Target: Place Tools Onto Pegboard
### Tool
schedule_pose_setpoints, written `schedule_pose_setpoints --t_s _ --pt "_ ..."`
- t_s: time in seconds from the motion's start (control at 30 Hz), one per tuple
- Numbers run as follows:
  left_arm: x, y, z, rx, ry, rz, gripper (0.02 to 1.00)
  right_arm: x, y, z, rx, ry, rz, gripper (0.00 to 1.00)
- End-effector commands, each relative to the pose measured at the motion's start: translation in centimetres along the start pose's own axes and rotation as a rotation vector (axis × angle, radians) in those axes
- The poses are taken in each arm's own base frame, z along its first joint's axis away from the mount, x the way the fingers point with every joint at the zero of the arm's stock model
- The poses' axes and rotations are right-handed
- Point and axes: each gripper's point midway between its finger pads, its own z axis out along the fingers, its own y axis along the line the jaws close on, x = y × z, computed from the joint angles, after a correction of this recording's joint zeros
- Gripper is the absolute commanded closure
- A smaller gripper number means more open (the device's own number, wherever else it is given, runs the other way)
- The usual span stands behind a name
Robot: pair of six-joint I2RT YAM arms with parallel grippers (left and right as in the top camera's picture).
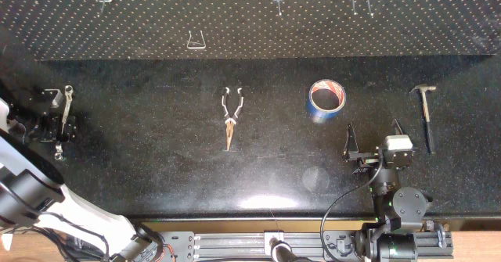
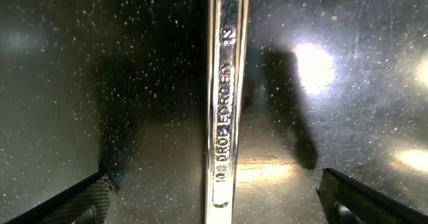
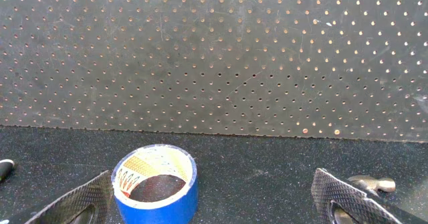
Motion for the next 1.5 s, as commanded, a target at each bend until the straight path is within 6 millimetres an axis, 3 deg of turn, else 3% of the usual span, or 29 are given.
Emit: schedule_pose_setpoints --t_s 0.03,0.07,0.1,0.13,0.17,0.4,0.43,0.5,0.53,0.57,0.63,0.7,0.83,0.97,1.07,1.27,1.5 --pt "-1.3 -1.0 0.9 -0.006 0.022 0.034 0.025 0.1 0.1 0.0 -0.001 0.000 -0.007 0.025" --pt "-1.3 -1.1 1.0 -0.024 0.041 0.050 0.025 0.1 0.1 0.0 -0.001 0.000 -0.007 0.025" --pt "-1.3 -1.1 1.0 -0.034 0.048 0.047 0.200 0.1 0.1 0.0 -0.001 0.000 -0.007 0.025" --pt "-1.3 -0.6 0.9 -0.059 0.051 0.004 0.827 0.1 0.1 0.0 -0.001 0.000 -0.007 0.025" --pt "-1.3 -0.6 1.0 -0.060 0.050 0.003 0.991 0.1 0.1 0.0 -0.001 0.000 -0.007 0.025" --pt "0.0 -1.7 2.0 -0.033 0.085 -0.062 0.989 0.1 0.1 0.0 -0.001 0.000 -0.007 0.025" --pt "-0.2 -1.5 1.0 -0.052 0.061 -0.106 0.989 0.1 0.1 0.0 -0.001 0.000 -0.007 0.025" --pt "-1.0 -1.3 -3.2 -0.114 -0.045 -0.247 0.991 0.1 0.1 0.0 -0.001 0.000 -0.007 0.025" --pt "-0.7 -1.7 -6.3 -0.144 -0.108 -0.351 0.991 0.1 0.1 0.0 -0.001 0.000 -0.007 0.025" --pt "-0.3 -2.2 -7.9 -0.161 -0.150 -0.399 0.989 0.1 0.1 0.0 -0.001 0.000 -0.007 0.025" --pt "0.7 -4.0 -10.8 -0.196 -0.256 -0.467 0.993 0.1 0.1 0.0 -0.001 0.000 -0.007 0.025" --pt "1.3 -9.1 -12.7 -0.239 -0.450 -0.390 0.991 0.1 0.1 0.0 -0.001 0.000 -0.007 0.025" --pt "-2.3 -17.2 -13.3 -0.198 -0.847 -0.187 0.989 0.1 0.1 0.0 -0.001 0.000 -0.007 0.025" --pt "-4.6 -20.8 -13.8 -0.103 -1.057 -0.135 0.989 0.1 0.1 0.0 -0.001 0.000 -0.007 0.029" --pt "-7.1 -21.2 -15.1 -0.081 -1.157 -0.097 0.991 0.1 0.1 0.0 -0.001 0.000 -0.007 0.025" --pt "-10.0 -21.4 -15.0 -0.061 -1.219 -0.064 0.989 0.1 0.1 0.0 -0.001 0.000 -0.007 0.025" --pt "-11.7 -19.6 -15.4 -0.083 -1.224 -0.096 0.989 0.1 0.1 0.0 -0.001 0.000 -0.007 0.025"
